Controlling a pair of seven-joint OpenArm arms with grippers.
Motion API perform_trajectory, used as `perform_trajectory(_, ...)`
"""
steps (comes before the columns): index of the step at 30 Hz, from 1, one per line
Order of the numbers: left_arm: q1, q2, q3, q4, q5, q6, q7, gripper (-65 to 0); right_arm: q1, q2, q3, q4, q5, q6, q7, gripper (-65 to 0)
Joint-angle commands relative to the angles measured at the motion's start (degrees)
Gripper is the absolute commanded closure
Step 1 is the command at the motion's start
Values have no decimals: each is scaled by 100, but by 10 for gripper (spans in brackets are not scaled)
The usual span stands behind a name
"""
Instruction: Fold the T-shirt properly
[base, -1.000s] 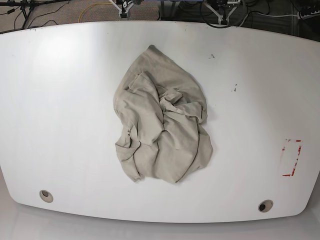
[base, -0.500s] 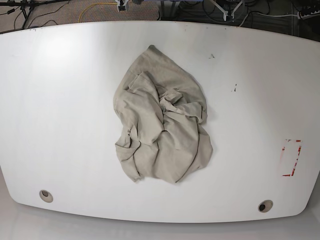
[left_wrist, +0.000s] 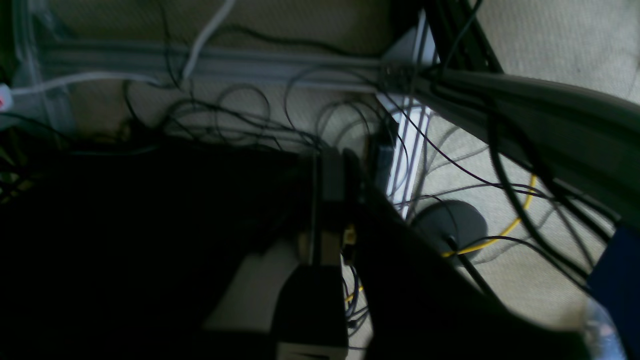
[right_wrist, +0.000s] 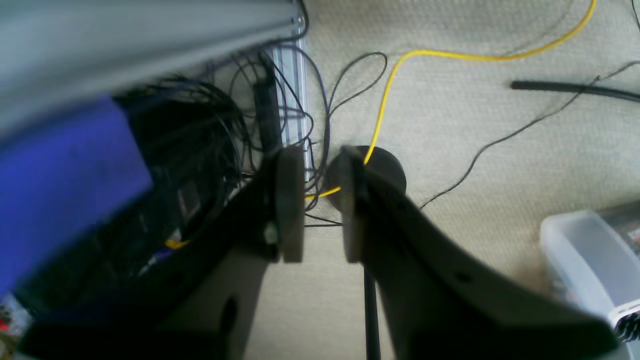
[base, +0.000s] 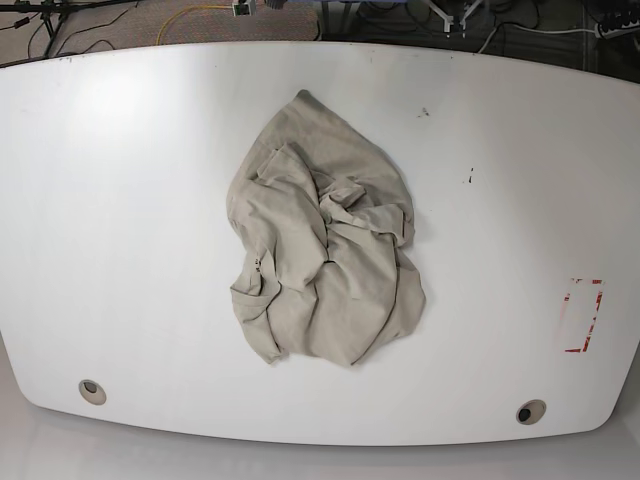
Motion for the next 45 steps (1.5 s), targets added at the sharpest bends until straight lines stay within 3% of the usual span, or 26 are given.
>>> perform_trajectory(1,351,11,9,-81,-31,-72,-702,-2,-438,10,-7,145,26,5,383,-102)
perform_trajectory(6,736,24,-4,-59,-59,-85,-1313,0,-892,-1,1,517,15,19,586,-99)
perform_trajectory(10,937,49,-11,103,-48,-102,-1353,-2,-1170,-21,1,887,13,23,563,-97)
perform_trajectory(22,1642,153,-5,1494,8,-93,-705,-2,-2266,-129,5,2728,-41,0,477,-98)
perform_trajectory(38,2844,248,-40,3093,-110,-53,-778,-1,-3569,-175,67,4192,-14,-20,744,-96)
perform_trajectory(45,3847,375,-113,4658,-351,-81,-803,0,-4325,-263,107,5290,12,13,726,-96)
